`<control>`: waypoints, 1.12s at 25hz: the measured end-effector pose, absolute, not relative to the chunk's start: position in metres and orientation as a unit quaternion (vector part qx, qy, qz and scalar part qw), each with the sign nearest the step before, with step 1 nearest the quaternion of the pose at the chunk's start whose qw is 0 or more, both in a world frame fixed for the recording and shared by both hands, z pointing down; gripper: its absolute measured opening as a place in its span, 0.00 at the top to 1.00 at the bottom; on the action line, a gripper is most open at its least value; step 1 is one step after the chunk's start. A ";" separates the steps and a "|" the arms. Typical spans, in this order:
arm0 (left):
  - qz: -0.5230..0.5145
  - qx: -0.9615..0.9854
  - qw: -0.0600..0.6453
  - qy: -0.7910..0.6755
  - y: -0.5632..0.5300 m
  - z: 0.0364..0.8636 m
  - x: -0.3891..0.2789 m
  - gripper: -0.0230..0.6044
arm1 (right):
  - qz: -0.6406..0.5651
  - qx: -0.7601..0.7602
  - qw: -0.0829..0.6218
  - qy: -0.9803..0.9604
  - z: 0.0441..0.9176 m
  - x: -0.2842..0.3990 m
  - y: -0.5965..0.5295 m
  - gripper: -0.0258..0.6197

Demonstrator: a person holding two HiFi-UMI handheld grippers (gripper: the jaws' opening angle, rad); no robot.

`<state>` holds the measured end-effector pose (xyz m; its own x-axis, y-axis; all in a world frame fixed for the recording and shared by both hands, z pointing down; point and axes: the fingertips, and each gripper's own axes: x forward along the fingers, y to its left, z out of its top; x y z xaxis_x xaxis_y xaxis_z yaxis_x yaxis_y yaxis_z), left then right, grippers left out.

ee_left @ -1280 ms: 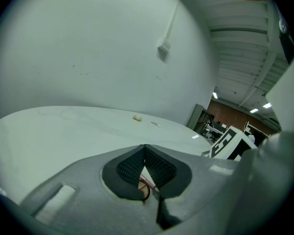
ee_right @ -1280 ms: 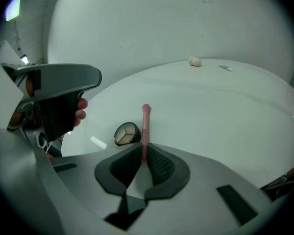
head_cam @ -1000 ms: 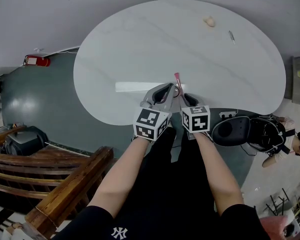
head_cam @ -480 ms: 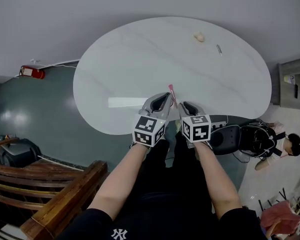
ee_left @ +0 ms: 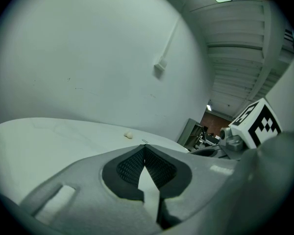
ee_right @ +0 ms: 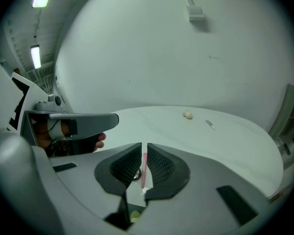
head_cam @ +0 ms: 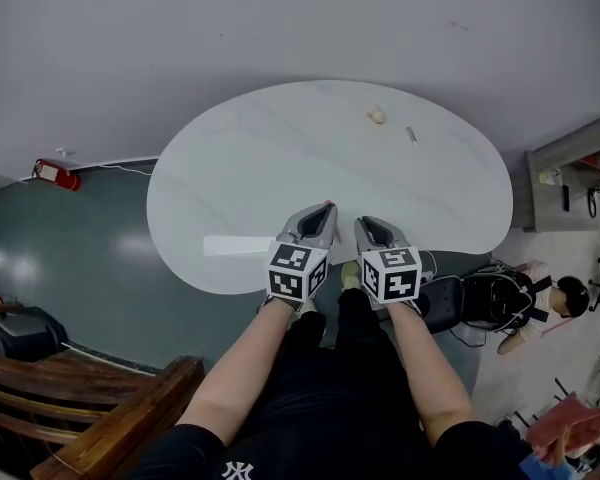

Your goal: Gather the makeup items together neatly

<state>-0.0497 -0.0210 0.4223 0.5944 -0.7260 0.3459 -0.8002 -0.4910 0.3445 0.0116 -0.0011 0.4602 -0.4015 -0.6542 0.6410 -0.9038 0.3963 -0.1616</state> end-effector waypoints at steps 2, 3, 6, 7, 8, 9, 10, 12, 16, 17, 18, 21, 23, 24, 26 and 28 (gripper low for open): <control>0.072 0.860 0.239 -0.444 -0.024 0.417 -0.048 0.95 | 0.245 0.491 0.245 -0.799 0.453 0.015 -0.006 0.89; 0.071 0.861 0.239 -0.444 -0.026 0.415 -0.046 0.95 | 0.243 0.493 0.243 -0.800 0.451 0.016 -0.011 0.89; 0.071 0.860 0.237 -0.447 -0.032 0.413 -0.042 0.95 | 0.240 0.495 0.237 -0.801 0.448 0.023 -0.023 0.89; 0.073 0.859 0.237 -0.448 -0.033 0.413 -0.040 0.95 | 0.241 0.494 0.236 -0.801 0.448 0.025 -0.026 0.89; 0.074 0.858 0.237 -0.449 -0.035 0.414 -0.037 0.95 | 0.243 0.494 0.236 -0.801 0.449 0.028 -0.030 0.89; 0.077 0.858 0.238 -0.449 -0.038 0.416 -0.034 0.95 | 0.244 0.493 0.236 -0.801 0.451 0.031 -0.034 0.89; 0.079 0.857 0.239 -0.449 -0.041 0.418 -0.031 0.95 | 0.246 0.492 0.236 -0.801 0.452 0.035 -0.039 0.89; 0.083 0.856 0.242 -0.450 -0.049 0.422 -0.022 0.95 | 0.249 0.489 0.236 -0.802 0.456 0.042 -0.050 0.89; 0.085 0.851 0.247 -0.455 -0.066 0.431 -0.004 0.95 | 0.253 0.483 0.241 -0.803 0.465 0.060 -0.069 0.89; 0.086 0.850 0.249 -0.455 -0.070 0.434 0.000 0.95 | 0.253 0.482 0.243 -0.803 0.468 0.065 -0.074 0.89; 0.088 0.850 0.251 -0.455 -0.074 0.437 0.005 0.95 | 0.254 0.480 0.246 -0.803 0.471 0.070 -0.079 0.89; 0.091 0.847 0.258 -0.457 -0.085 0.447 0.020 0.95 | 0.261 0.473 0.254 -0.802 0.483 0.085 -0.094 0.89; 0.094 0.844 0.263 -0.457 -0.093 0.454 0.031 0.95 | 0.266 0.469 0.261 -0.801 0.492 0.095 -0.103 0.89; 0.096 0.844 0.265 -0.457 -0.096 0.458 0.038 0.95 | 0.268 0.468 0.264 -0.800 0.496 0.100 -0.107 0.89; 0.100 0.843 0.271 -0.454 -0.101 0.466 0.050 0.95 | 0.274 0.467 0.267 -0.798 0.505 0.110 -0.116 0.88; 0.105 0.842 0.277 -0.451 -0.106 0.474 0.063 0.95 | 0.278 0.464 0.271 -0.796 0.515 0.118 -0.125 0.88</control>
<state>0.0627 -0.1065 0.4738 0.5718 -0.7008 0.4266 -0.8172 -0.4408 0.3712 0.1177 -0.1249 0.5146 -0.4229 -0.5874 0.6900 -0.8893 0.4155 -0.1913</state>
